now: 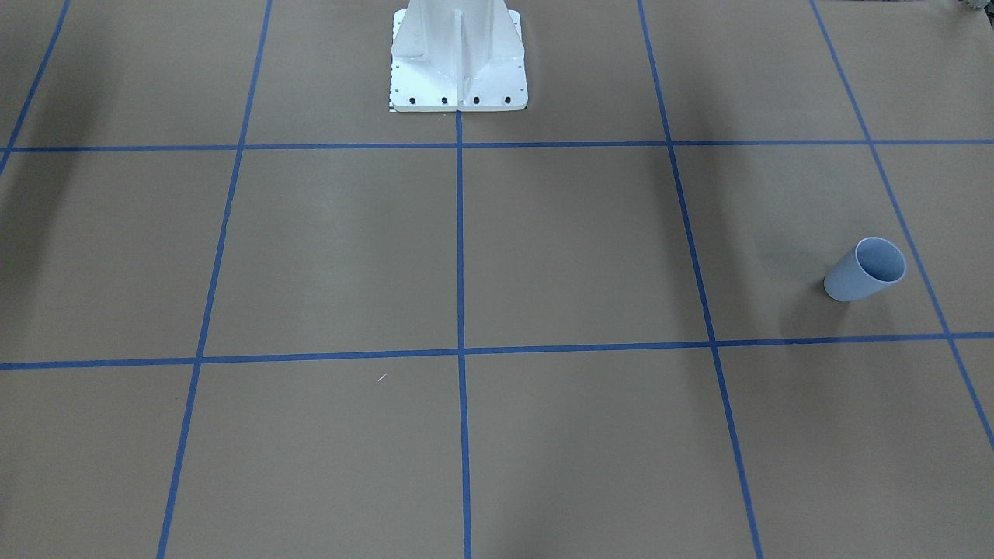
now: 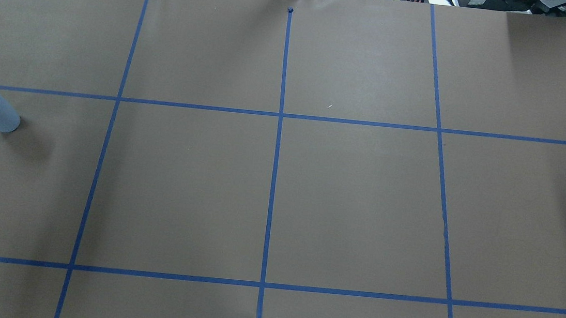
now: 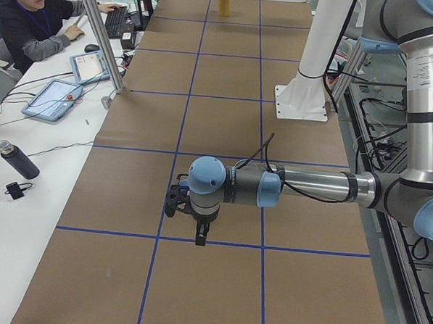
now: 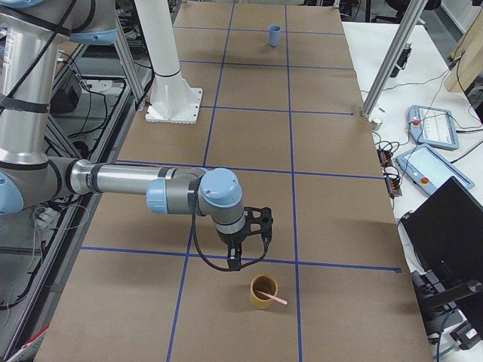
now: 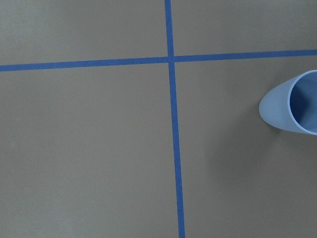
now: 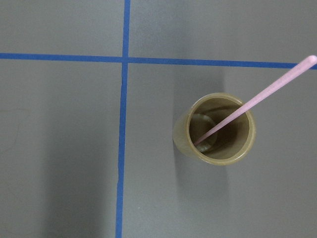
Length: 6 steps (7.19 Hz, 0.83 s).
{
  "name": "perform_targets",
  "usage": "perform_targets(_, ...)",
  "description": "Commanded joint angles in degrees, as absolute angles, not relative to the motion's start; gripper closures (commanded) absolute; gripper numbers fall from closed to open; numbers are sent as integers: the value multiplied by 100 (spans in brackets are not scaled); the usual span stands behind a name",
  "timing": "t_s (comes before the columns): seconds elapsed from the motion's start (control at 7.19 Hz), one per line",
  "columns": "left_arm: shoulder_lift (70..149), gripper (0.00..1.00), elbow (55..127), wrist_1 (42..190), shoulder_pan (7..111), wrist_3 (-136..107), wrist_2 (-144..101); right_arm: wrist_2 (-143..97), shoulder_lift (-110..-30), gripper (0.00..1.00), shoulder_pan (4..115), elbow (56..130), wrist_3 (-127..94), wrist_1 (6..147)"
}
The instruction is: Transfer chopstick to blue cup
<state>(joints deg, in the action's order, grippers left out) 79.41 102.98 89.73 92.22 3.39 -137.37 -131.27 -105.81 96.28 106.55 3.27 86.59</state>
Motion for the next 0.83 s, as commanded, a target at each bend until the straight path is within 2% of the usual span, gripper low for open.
perform_targets(0.0, 7954, 2, 10327, 8982, 9229, 334, -13737, -13131, -10591, 0, 9624, 10687, 334, 8596)
perform_targets(0.14, 7998, 2, 10345, 9009, 9229, 360, -13737, -13131, -10704, 0, 9624, 10914, 386, 8596)
perform_targets(0.56, 8199, 2, 10432, 9454, 9333, 343, -13465, -13479, -10687, 0, 9641, 10986, 317, 8247)
perform_targets(0.7, 8818, 2, 10085, 9901, 9334, 325, -13465, -13569, -10574, 0, 9642, 10908, 316, 7740)
